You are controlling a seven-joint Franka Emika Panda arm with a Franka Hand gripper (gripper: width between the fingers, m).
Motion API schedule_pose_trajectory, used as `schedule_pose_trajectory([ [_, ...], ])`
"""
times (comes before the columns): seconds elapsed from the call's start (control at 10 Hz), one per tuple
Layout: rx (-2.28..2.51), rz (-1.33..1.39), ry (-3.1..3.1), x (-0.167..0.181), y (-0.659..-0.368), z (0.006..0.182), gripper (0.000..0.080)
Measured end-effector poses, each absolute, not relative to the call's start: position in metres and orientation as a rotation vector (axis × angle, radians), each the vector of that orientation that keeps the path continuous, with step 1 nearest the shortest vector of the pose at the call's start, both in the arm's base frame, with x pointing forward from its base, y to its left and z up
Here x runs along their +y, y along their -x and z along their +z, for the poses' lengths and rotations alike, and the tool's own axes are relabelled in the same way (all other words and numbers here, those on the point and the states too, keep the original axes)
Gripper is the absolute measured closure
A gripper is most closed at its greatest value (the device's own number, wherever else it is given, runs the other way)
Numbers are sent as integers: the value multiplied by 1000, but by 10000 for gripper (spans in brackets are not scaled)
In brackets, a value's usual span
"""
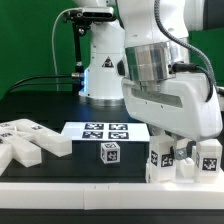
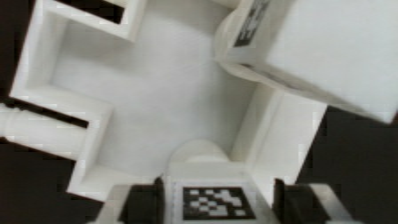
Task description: Assemble chair
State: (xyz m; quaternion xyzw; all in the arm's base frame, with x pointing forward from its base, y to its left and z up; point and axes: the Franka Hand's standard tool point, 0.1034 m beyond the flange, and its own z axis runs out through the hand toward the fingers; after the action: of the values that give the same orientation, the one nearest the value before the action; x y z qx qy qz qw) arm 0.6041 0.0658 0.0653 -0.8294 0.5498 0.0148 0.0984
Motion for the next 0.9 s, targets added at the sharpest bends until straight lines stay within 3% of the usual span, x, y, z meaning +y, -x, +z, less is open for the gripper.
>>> schedule_pose_trajectory([
  [0.1,1521,27,2520,63,-604,65,484],
  [0.2,1345,8,2620,55,-602,66,309],
  [0.3,1065,-7,2748,48,-602,70,309],
  [0.4,815,-21,2836,45,-602,76,185],
  [0.7,520,-49,2910,45,-602,76,152],
  [0.9,51,-72,3006,54,-601,72,151],
])
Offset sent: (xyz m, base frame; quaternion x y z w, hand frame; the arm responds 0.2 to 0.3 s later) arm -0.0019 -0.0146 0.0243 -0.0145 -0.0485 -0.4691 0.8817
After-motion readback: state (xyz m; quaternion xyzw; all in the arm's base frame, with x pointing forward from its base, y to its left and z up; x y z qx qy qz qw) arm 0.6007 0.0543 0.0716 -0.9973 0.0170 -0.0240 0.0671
